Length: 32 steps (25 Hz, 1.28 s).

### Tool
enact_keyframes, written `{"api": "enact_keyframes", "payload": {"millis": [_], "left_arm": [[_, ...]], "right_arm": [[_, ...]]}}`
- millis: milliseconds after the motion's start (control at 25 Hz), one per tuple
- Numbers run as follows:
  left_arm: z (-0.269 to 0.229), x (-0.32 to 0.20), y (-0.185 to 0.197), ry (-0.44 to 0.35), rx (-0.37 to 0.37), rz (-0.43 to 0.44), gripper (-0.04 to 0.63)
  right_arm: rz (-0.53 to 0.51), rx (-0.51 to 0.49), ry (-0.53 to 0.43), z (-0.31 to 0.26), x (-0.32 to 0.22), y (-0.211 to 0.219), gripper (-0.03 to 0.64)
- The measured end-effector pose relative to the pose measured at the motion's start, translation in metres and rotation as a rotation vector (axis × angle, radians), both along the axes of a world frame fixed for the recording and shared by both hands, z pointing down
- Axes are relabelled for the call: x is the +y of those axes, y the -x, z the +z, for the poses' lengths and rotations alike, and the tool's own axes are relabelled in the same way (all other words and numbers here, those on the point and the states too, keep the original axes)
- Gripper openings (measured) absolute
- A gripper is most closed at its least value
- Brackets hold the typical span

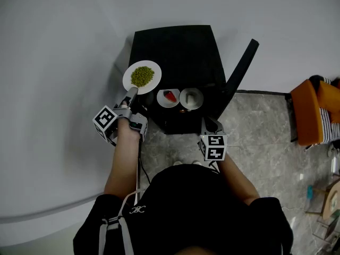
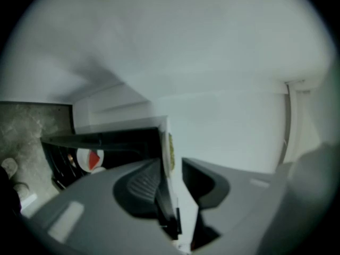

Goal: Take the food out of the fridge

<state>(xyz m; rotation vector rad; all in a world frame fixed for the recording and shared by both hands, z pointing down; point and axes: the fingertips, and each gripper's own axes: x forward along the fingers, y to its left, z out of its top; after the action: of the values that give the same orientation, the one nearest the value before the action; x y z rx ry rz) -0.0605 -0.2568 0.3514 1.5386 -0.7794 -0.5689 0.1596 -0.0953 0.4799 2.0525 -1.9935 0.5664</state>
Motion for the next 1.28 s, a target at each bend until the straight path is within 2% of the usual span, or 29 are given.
{"api": "enact_keyframes", "payload": {"millis": [80,160,240,320,400,440,520,640,720,840,960,1080,1280], "left_arm": [[-0.005,0.003,0.000,-0.029,0.006,-0.005,0.169],[-0.008,0.007,0.003,-0.055,0.009,-0.008,0.198],[-0.012,0.014,0.011,-0.101,-0.009,-0.031,0.199],[-0.011,0.021,0.022,-0.154,-0.073,-0.072,0.177],[-0.004,0.030,0.033,-0.201,-0.211,-0.095,0.092],[0.001,0.034,0.037,-0.231,-0.302,-0.091,0.011],[0.009,0.044,0.037,-0.318,-0.485,-0.052,-0.002],[0.013,0.061,0.026,-0.493,-0.726,0.023,-0.003],[0.017,0.073,0.015,-0.583,-0.849,0.075,-0.003],[0.029,0.089,-0.003,-0.661,-0.976,0.154,-0.003],[0.046,0.103,-0.022,-0.684,-1.054,0.237,-0.003],[0.059,0.113,-0.043,-0.718,-1.101,0.299,-0.003],[0.063,0.123,-0.071,-0.743,-1.076,0.350,-0.003]], "right_arm": [[-0.001,-0.002,0.004,0.001,0.001,0.000,-0.008],[-0.006,-0.007,0.006,0.002,0.001,0.002,-0.008],[-0.021,-0.025,0.009,0.004,0.001,0.004,-0.008],[-0.033,-0.047,0.012,0.004,0.002,0.007,-0.008],[-0.043,-0.055,0.013,0.004,0.001,0.010,-0.008],[-0.049,-0.054,0.013,0.004,0.001,0.012,-0.008],[-0.064,-0.050,0.010,0.003,0.000,0.018,-0.008],[-0.096,-0.050,-0.008,-0.005,-0.002,0.029,-0.008],[-0.120,-0.052,-0.029,-0.014,-0.003,0.037,-0.008],[-0.149,-0.046,-0.062,-0.029,-0.006,0.047,-0.008],[-0.158,-0.038,-0.086,-0.039,-0.009,0.055,-0.008],[-0.143,-0.044,-0.087,-0.042,-0.011,0.058,-0.008],[-0.133,-0.045,-0.079,-0.040,-0.010,0.061,-0.008]]}}
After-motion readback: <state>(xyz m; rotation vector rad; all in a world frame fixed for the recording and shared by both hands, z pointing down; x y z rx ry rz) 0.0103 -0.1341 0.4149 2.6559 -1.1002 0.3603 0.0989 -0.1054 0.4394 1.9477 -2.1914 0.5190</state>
